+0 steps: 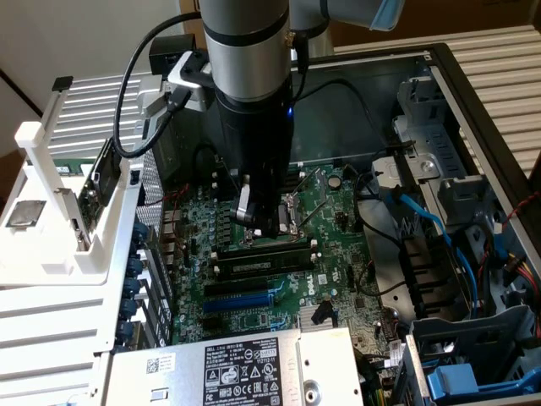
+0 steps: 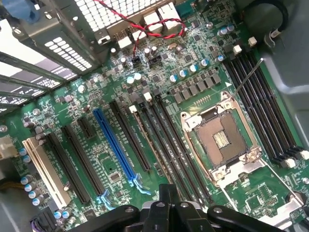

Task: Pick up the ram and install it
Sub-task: 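Press down the ram until it locks into place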

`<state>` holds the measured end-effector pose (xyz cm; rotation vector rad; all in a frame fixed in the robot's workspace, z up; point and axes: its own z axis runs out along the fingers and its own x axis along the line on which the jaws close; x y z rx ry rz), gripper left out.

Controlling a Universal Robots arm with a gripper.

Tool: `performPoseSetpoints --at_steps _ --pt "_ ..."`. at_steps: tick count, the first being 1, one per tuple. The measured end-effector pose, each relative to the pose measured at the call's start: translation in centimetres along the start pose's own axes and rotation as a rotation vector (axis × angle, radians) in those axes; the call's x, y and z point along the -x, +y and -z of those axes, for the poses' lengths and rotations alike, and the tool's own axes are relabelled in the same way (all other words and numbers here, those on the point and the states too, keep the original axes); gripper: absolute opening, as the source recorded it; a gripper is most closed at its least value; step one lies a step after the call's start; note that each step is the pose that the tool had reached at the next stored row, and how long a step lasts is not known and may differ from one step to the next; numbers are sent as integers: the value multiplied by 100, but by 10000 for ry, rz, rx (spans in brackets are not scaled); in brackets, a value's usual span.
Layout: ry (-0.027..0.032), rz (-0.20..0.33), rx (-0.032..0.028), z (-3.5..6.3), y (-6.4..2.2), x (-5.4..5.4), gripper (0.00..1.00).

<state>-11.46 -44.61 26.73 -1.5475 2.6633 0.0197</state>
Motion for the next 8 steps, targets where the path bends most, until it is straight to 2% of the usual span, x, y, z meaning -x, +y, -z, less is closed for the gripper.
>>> performPoseSetpoints --at_steps 8 --pt "7 -1209 -63 0 0 0 10"
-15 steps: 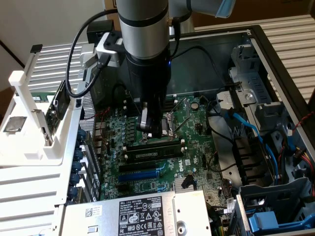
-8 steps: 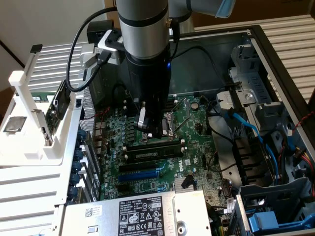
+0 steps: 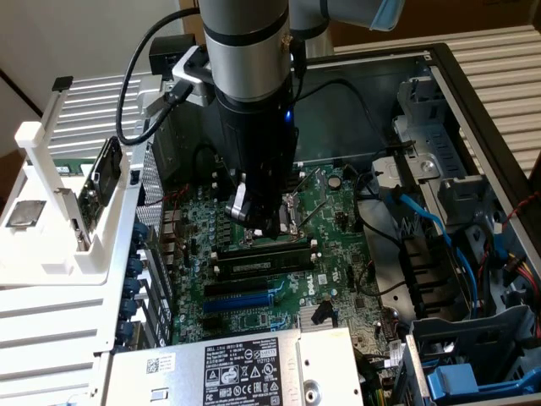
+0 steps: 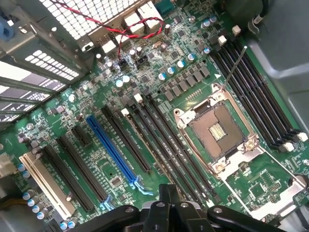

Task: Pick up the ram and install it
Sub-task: 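Press down the ram until it locks into place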

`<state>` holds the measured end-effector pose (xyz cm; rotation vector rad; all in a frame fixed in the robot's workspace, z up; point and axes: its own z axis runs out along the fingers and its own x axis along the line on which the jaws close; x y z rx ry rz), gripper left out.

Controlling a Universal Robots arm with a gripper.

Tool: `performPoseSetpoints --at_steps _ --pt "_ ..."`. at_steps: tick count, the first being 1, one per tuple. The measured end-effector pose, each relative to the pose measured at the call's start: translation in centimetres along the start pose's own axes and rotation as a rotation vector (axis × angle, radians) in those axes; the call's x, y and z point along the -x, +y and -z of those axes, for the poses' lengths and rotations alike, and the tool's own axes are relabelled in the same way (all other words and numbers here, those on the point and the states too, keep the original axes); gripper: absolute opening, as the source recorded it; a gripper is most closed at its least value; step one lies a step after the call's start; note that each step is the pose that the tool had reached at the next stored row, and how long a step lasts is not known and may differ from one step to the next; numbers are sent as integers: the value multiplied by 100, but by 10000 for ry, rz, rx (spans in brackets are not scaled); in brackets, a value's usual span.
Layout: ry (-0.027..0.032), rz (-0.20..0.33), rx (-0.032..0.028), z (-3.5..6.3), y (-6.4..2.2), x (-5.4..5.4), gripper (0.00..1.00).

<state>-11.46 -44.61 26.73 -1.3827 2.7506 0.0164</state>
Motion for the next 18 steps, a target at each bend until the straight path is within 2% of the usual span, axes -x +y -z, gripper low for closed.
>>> performPoseSetpoints --at_steps 18 --pt "47 -2564 -156 6 0 0 10"
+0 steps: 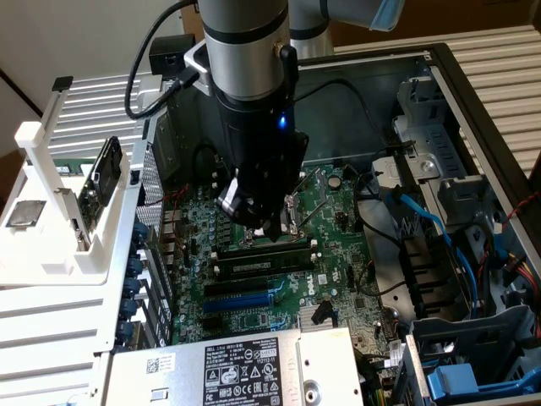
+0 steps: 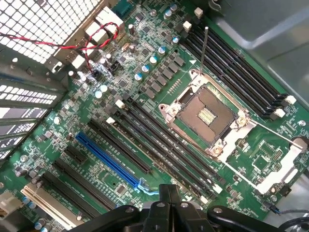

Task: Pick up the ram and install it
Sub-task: 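Press down the ram until it locks into place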

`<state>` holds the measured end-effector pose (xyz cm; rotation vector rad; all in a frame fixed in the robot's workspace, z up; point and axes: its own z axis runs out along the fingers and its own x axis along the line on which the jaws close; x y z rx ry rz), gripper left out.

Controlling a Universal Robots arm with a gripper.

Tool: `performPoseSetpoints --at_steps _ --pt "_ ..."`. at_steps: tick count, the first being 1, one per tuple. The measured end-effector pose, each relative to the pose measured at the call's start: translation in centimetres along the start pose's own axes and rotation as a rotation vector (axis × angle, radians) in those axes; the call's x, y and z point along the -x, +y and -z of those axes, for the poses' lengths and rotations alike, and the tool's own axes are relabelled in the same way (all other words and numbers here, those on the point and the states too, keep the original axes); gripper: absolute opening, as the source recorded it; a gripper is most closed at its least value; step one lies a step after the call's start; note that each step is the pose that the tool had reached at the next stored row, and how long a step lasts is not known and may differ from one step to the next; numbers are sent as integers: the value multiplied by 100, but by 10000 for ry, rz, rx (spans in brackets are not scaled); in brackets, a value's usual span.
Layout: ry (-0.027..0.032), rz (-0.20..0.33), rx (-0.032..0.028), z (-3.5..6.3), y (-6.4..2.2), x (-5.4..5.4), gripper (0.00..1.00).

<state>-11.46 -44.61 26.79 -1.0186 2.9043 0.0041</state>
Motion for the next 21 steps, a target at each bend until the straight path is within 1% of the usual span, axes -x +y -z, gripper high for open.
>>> performPoseSetpoints --at_steps 16,17,21 --pt "42 -2259 -138 3 0 0 10" --pt "47 -2534 -155 3 0 0 10" --pt "58 -3070 -188 4 0 0 10"
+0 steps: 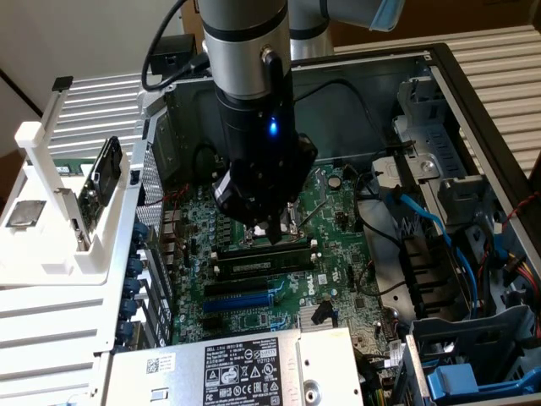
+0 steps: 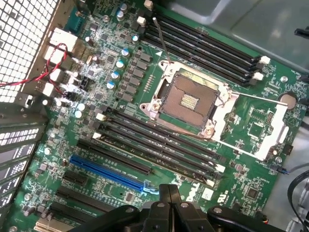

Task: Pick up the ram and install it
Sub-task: 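Press down the ram until it locks into place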

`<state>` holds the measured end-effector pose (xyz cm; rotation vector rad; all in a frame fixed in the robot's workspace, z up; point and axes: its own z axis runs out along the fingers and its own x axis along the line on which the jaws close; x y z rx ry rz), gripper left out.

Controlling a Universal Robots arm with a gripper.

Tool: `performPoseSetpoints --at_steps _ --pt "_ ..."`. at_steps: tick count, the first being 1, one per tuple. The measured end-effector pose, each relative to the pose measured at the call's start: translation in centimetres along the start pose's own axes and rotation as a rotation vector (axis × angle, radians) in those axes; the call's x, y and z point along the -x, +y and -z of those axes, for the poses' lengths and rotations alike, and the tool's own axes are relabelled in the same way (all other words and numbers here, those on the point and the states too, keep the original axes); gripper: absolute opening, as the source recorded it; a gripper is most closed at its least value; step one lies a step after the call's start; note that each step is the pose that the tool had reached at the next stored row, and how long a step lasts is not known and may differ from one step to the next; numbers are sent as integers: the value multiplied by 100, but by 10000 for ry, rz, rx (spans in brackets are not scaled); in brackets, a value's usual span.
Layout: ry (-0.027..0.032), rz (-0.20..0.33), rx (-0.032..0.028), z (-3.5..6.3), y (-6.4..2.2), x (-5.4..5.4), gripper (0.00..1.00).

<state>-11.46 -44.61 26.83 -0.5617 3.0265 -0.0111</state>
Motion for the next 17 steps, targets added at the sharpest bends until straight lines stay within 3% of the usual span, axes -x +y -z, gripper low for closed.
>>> performPoseSetpoints --at_steps 10,17 --pt "27 -1445 -88 0 0 0 10" --pt "29 -1584 -97 0 0 0 10"
